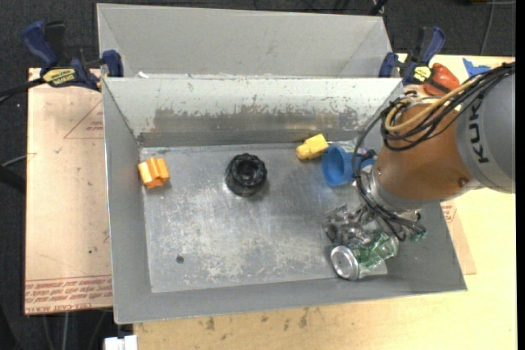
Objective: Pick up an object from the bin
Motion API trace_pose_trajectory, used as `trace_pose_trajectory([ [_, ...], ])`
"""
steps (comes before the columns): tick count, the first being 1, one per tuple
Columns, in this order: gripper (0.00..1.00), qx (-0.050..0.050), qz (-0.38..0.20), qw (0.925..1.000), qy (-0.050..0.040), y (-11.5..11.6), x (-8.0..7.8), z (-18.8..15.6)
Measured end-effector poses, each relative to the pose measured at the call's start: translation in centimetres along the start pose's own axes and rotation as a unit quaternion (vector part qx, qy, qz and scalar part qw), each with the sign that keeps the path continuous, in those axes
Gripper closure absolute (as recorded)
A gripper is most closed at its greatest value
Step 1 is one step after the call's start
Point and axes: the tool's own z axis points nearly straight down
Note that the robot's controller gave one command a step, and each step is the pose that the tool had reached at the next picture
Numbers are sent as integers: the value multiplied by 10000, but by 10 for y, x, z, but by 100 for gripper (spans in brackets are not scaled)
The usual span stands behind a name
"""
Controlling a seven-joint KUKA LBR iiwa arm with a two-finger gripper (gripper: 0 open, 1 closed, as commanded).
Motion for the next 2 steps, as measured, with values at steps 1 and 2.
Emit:
trace_pose_trajectory([
  [1,100,-35,174,9998,74,0,1,-116],
  [2,100,-35,174,9998,74,0,1,-116],
])
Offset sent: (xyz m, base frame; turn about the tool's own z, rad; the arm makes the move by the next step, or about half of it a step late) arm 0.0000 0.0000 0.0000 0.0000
